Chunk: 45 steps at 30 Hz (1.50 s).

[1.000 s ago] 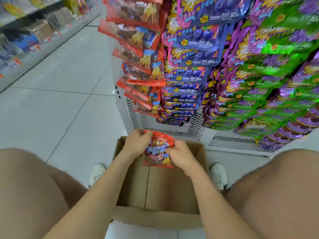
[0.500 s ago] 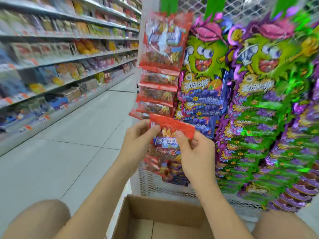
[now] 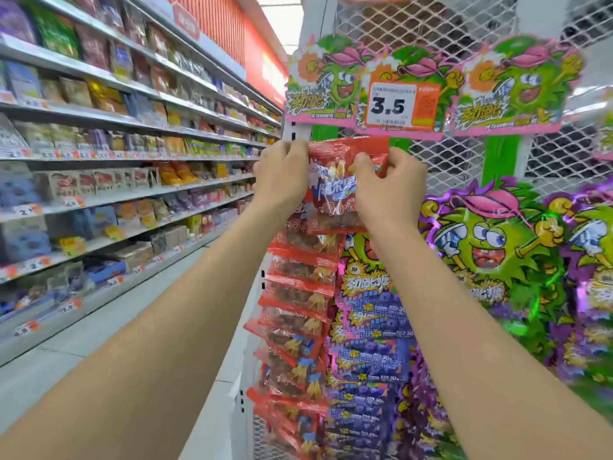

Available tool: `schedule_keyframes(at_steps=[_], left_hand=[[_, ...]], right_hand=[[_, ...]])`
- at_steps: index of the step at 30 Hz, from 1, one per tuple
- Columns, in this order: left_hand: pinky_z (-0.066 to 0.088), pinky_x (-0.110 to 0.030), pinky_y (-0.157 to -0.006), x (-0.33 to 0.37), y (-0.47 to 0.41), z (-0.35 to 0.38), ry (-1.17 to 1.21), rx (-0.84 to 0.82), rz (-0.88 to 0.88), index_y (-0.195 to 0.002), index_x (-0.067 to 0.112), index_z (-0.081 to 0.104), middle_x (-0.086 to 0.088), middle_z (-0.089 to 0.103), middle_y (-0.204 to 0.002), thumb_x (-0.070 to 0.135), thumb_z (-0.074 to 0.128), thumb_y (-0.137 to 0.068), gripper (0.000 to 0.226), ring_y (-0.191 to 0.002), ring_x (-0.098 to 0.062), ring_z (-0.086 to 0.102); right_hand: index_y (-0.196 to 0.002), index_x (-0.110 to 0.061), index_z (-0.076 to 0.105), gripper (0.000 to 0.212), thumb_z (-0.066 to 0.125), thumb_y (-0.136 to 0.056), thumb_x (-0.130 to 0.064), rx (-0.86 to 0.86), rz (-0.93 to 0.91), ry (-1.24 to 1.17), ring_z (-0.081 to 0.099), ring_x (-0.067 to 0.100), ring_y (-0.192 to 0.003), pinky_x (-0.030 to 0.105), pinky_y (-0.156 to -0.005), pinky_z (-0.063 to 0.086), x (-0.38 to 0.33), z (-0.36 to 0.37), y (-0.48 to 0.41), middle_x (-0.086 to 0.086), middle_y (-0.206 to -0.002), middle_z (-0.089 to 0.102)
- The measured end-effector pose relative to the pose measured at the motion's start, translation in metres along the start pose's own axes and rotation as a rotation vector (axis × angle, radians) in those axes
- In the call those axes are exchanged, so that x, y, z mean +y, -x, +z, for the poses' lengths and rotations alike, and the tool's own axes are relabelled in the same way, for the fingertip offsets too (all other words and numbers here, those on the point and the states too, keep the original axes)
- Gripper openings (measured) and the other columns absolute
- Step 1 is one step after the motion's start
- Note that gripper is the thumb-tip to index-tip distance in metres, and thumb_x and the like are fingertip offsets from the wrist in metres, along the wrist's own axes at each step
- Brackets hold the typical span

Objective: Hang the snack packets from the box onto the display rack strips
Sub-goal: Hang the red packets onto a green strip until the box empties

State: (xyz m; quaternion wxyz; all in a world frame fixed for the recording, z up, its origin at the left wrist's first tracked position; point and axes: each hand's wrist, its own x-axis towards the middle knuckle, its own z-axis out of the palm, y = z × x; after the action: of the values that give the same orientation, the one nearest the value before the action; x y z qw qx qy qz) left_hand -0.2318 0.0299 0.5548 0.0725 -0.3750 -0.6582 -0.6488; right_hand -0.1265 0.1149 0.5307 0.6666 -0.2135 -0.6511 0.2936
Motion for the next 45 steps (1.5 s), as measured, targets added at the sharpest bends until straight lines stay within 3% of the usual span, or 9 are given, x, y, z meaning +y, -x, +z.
schedule_keyframes(at_steps=[5,9,15,21,27,31,35,41,45], left_hand=[[0.049,-0.058,-0.099,0.008,-0.019,0.004,0.123,-0.022,-0.14,-0.073,0.024,0.063,-0.013,0.068,-0.105,0.05,0.046,-0.077,0.031,-0.127,-0.046,0.053],[0.055,-0.033,-0.081,0.011,-0.022,0.005,0.309,-0.064,-0.202,-0.085,0.031,0.069,0.01,0.069,-0.097,0.052,0.062,-0.095,0.023,-0.105,-0.015,0.065],[0.044,-0.017,-0.032,0.018,-0.021,0.007,0.423,-0.087,-0.251,-0.08,0.021,0.061,0.01,0.065,-0.061,0.037,0.073,-0.099,0.027,-0.05,-0.004,0.066],[0.062,-0.065,-0.082,0.017,-0.018,0.009,0.424,0.0,-0.3,-0.092,0.007,0.078,-0.015,0.081,-0.094,0.036,0.081,-0.077,0.033,-0.09,-0.038,0.079],[0.064,-0.039,-0.064,0.008,-0.018,0.005,0.388,-0.034,-0.253,-0.095,0.011,0.076,-0.01,0.081,-0.093,0.024,0.074,-0.096,0.013,-0.084,-0.028,0.079],[0.065,-0.047,-0.066,-0.001,-0.015,0.006,0.343,-0.016,-0.188,-0.093,0.007,0.078,-0.007,0.077,-0.083,0.028,0.073,-0.097,0.022,-0.074,-0.026,0.075],[0.045,-0.026,-0.049,0.003,-0.019,0.003,0.317,-0.032,-0.15,-0.068,0.022,0.069,0.01,0.065,-0.057,0.042,0.076,-0.095,0.034,-0.05,-0.009,0.06],[0.064,-0.056,-0.085,0.022,-0.027,-0.004,0.43,-0.205,-0.333,-0.114,0.016,0.076,-0.009,0.082,-0.104,0.046,0.084,-0.08,0.046,-0.089,-0.032,0.08],[0.065,-0.054,-0.083,0.027,-0.03,-0.005,0.401,-0.291,-0.371,-0.104,0.016,0.076,-0.008,0.082,-0.091,0.044,0.075,-0.093,0.03,-0.083,-0.031,0.08]], right_hand=[[-0.077,-0.022,0.063,0.021,0.068,-0.096,-0.03,-0.013,-0.011,0.063,0.043,0.002,-0.051,0.018,-0.048,0.027,-0.014,0.026,-0.033,-0.012,-0.06,0.047],[-0.117,-0.015,0.07,0.035,0.068,-0.094,-0.042,0.025,0.016,0.08,0.062,0.02,-0.095,0.029,-0.076,0.047,-0.009,0.045,-0.047,-0.004,-0.102,0.07],[-0.061,-0.017,0.038,0.049,0.072,-0.092,-0.034,0.054,0.084,0.09,0.032,0.015,-0.048,0.031,-0.047,0.023,-0.014,0.044,-0.051,-0.004,-0.053,0.034],[-0.072,-0.009,0.066,0.025,0.073,-0.082,-0.03,0.025,0.184,0.1,0.044,0.02,-0.054,0.025,-0.04,0.025,-0.013,0.043,-0.047,-0.002,-0.057,0.051],[-0.07,-0.01,0.059,0.024,0.074,-0.077,-0.028,-0.083,0.177,0.197,0.052,0.024,-0.063,0.026,-0.043,0.027,-0.015,0.036,-0.042,0.002,-0.06,0.055],[-0.065,-0.013,0.061,0.021,0.07,-0.08,-0.025,-0.099,0.133,0.173,0.053,0.027,-0.066,0.03,-0.051,0.038,-0.013,0.033,-0.036,-0.002,-0.055,0.055],[-0.098,-0.017,0.073,0.024,0.066,-0.095,-0.039,-0.049,0.028,0.104,0.065,0.026,-0.095,0.037,-0.083,0.052,-0.017,0.036,-0.042,-0.001,-0.095,0.072],[-0.063,-0.022,0.055,0.038,0.069,-0.095,-0.036,-0.012,0.007,0.06,0.042,0.003,-0.046,0.027,-0.057,0.032,-0.018,0.035,-0.051,-0.013,-0.054,0.046],[-0.059,-0.027,0.053,0.041,0.074,-0.091,-0.04,0.003,0.002,0.027,0.044,0.0,-0.048,0.024,-0.058,0.034,-0.018,0.035,-0.051,-0.016,-0.054,0.051]])
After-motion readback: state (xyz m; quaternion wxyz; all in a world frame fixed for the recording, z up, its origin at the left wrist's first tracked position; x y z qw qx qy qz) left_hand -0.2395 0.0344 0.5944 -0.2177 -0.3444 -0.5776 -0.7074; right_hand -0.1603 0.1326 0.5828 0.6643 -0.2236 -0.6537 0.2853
